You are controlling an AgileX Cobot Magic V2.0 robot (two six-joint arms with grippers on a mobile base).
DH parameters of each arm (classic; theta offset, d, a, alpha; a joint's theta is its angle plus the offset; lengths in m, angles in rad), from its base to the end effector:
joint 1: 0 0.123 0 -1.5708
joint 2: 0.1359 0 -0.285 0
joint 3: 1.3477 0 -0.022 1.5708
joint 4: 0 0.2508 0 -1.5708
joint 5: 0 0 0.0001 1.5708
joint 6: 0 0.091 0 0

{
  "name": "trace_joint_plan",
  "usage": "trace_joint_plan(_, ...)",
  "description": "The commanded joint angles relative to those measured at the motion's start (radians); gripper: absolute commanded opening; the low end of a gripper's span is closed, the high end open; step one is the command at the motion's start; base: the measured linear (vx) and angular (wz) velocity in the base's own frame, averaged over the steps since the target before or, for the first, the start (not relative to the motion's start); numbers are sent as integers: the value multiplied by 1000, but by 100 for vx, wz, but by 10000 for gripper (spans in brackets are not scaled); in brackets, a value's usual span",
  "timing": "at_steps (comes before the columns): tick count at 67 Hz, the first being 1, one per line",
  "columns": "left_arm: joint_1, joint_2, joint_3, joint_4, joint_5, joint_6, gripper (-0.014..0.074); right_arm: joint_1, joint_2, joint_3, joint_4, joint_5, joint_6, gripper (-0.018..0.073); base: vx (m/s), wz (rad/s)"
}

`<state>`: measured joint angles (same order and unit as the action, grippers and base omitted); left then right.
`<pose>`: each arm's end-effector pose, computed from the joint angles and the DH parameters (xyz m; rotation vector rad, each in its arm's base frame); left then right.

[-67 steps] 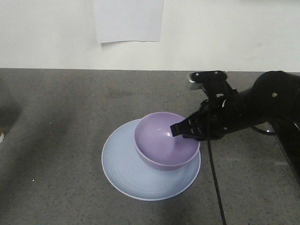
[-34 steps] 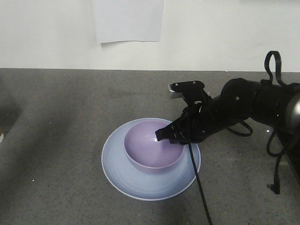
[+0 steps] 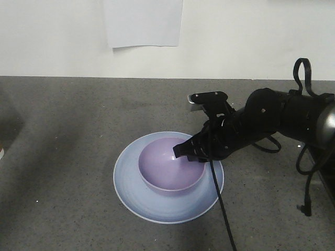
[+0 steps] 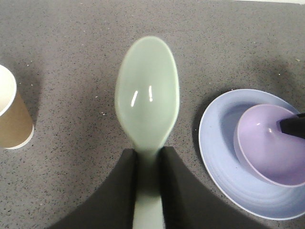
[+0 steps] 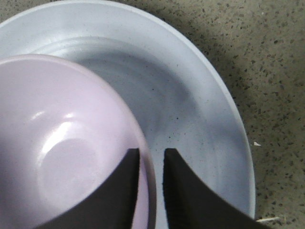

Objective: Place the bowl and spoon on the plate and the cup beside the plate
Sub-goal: 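Lower the lavender bowl onto the plate center and open the right gripper, then swing the left gripper with the green spoon over the bowl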

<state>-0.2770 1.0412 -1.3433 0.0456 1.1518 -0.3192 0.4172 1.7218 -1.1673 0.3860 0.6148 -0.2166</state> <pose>0.1742 -0.0456 0.4389 -0.0486 2.3440 -0.2389 0.3200 0.1635 0.2261 -0.4911 2.6082 0.4650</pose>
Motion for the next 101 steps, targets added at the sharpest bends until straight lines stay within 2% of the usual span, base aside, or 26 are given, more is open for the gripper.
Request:
trace_joint_plan(1, -4, -10, -22, 0, -56, -9, -6, -2, -41, -35, 15, -40, -4, 274, 0, 0)
trace_joint_plan(12, -4, -10, -22, 0, -56, -9, -6, -4, -41, -36, 15, -44, 13, 456, 0, 0)
trace_joint_plan(21, -4, -10, -22, 0, -56, -9, -6, -4, -45, -36, 15, -44, 37, 535, 0, 0)
trace_joint_plan(43, -4, -10, -22, 0, -56, -9, -6, -27, -215, -36, 2, -19, 50, 538, 0, 0)
trace_joint_plan(49, -4, -10, -22, 0, -55, -9, -6, -68, -284, -36, -23, 34, 67, 538, 0, 0)
trace_joint_plan(50, -4, -10, -22, 0, -56, -9, -6, -140, -381, -36, -66, 124, 84, 538, 0, 0)
trace_joint_plan(54, -4, -10, -22, 0, -56, -9, -6, -174, -429, -33, -75, 156, 83, 538, 0, 0)
trace_joint_plan(64, -4, -10, -22, 0, -56, -9, -6, -241, -544, -27, -107, 255, 82, 538, 0, 0)
trace_joint_plan(72, -4, -10, -22, 0, -56, 1, -6, -264, -622, -27, -140, 310, 82, 538, 0, 0)
trace_joint_plan(82, -4, -10, -22, -28, -63, 56, -6, -264, -677, -27, -166, 305, 82, 538, 0, 0)
trace_joint_plan(93, -4, 5, -29, -137, -61, 204, -8, -264, -684, -27, -170, 295, 82, 538, 0, 0)
trace_joint_plan(101, -5, 59, -70, -190, -27, 270, -8, -264, -684, -27, -169, 293, 82, 538, 0, 0)
